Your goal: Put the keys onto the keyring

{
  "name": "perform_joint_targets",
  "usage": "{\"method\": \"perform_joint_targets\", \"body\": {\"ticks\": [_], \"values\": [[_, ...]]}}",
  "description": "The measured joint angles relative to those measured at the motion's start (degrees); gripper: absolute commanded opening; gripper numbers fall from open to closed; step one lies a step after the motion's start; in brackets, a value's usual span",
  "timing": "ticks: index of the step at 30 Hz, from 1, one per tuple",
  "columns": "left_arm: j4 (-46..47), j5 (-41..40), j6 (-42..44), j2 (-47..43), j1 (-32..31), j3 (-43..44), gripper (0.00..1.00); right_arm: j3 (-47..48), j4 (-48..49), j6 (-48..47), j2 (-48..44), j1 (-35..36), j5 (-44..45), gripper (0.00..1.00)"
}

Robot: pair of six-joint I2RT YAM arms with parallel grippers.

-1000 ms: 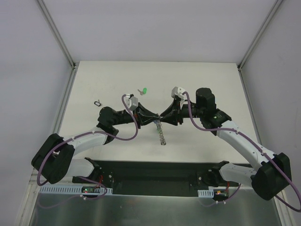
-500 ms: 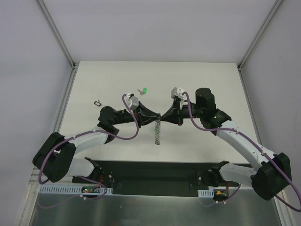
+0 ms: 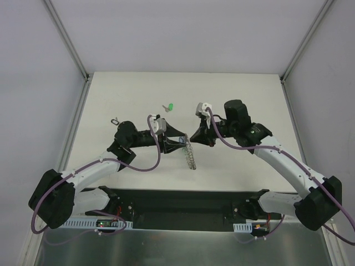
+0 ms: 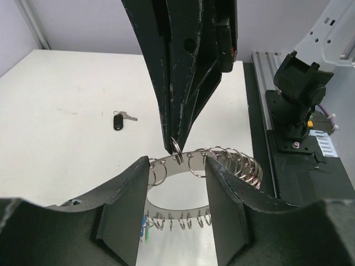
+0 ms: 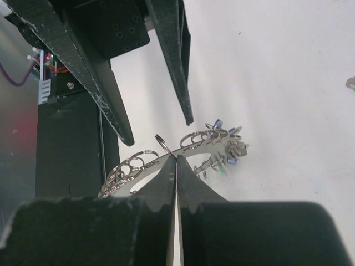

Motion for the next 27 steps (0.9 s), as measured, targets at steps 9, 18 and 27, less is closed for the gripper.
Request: {"method": "perform_joint_targets", "body": {"ticks": [9, 18, 27], "values": [[-22.45, -3.26, 8.11, -0.85, -0.20, 9.90, 0.53, 7.28, -13.75, -6.10, 2.73, 5.38, 12.31, 0.01], [-28.98, -8.11, 7.10, -0.87, -3.93, 9.94, 0.39, 9.29, -19.76, -8.00, 3.56, 10.25, 23.65, 0.01], [-29.62, -18.12, 0.22, -2.27, -8.68, 8.17, 0.32, 10.21, -21.68, -8.13, 3.67, 13.38, 30.32, 0.01]]}}
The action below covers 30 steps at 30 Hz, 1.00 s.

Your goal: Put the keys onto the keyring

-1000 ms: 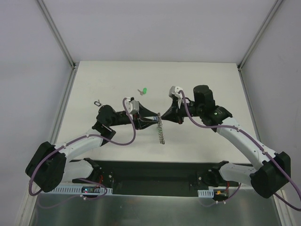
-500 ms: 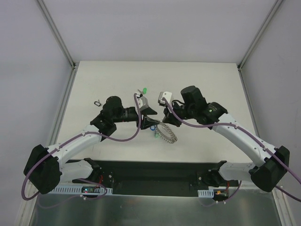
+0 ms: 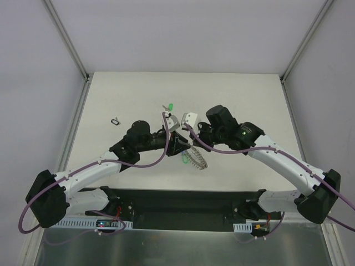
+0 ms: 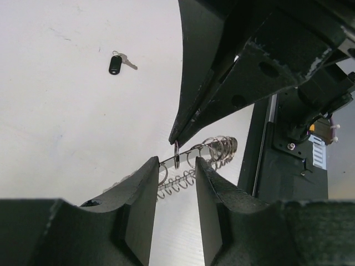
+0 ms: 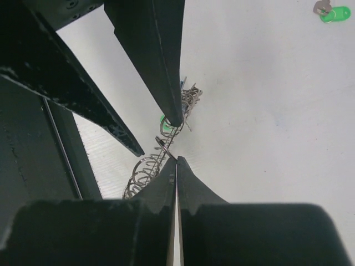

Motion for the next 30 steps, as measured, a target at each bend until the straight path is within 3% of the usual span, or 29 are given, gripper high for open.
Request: {"method": "perform_joint_targets", "body": {"ticks": [12, 27, 30], "values": [[3.17, -5.49, -1.66, 0.98, -1.60, -0.72, 0.26, 0.59, -0.28, 0.07, 0.22, 1.42, 2.29, 0.01], [7.45, 1.66, 0.04, 4.26, -1.62, -0.70, 0.23, 0.57, -2.51, 0.15, 0.22, 1.49, 3.34, 0.01], [7.78, 2.75, 0.28, 4.57, -1.62, -0.68, 0.18, 0.55, -2.62, 0.22, 0.22, 1.51, 3.34, 0.01]]}}
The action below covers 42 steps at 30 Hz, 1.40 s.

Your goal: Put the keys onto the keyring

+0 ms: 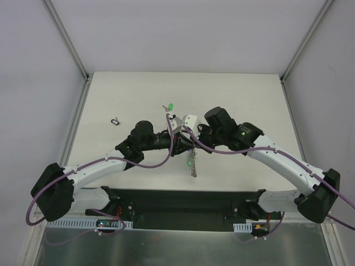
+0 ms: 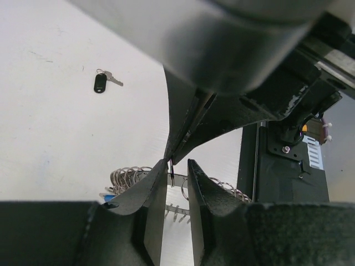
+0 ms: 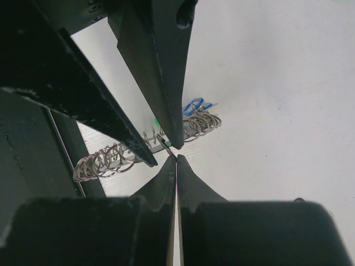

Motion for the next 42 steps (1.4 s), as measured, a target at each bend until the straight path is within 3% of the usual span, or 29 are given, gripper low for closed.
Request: {"method": "perform_joint_targets", "body": {"ticks": [6, 13, 42], "values": [[0.09, 0.70, 0.11, 0.61, 0.02, 0.00, 0.13, -0.20, -0.66, 0.09, -0.07, -0.02, 0.11, 0.01], [0.15, 0.70, 0.31, 0.92, 0.00, 0.02, 0.20, -0.31, -0.76, 0.37, -0.15, -0.02, 0.26, 0.01], [12.02, -1.73, 1.38, -0.07, -1.07, -7.74, 0.23, -1.97, 0.74, 0.94, -0.52, 1.27, 0.39, 0.01]]}}
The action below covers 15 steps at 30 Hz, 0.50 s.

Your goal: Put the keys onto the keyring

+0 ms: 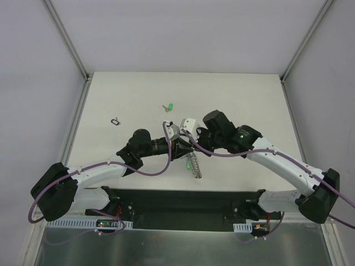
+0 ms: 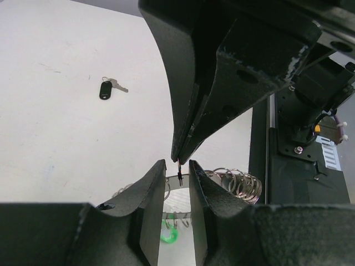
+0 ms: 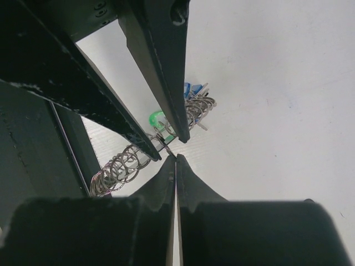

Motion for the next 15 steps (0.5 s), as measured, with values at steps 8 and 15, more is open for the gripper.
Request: {"method": "perform_joint_targets", "body": {"ticks": [8, 15], "values": [[0.79, -0.44, 0.20, 0.42, -0.02, -0.48, 0.26, -1.05, 0.72, 0.90, -0.61, -0.02, 0.20, 0.01], [1.75, -2.14, 0.13, 0.31, -0.02, -3.45, 0.23, -1.05, 3.13, 2.56, -2.16, -0.35, 0.48, 0.01]]}}
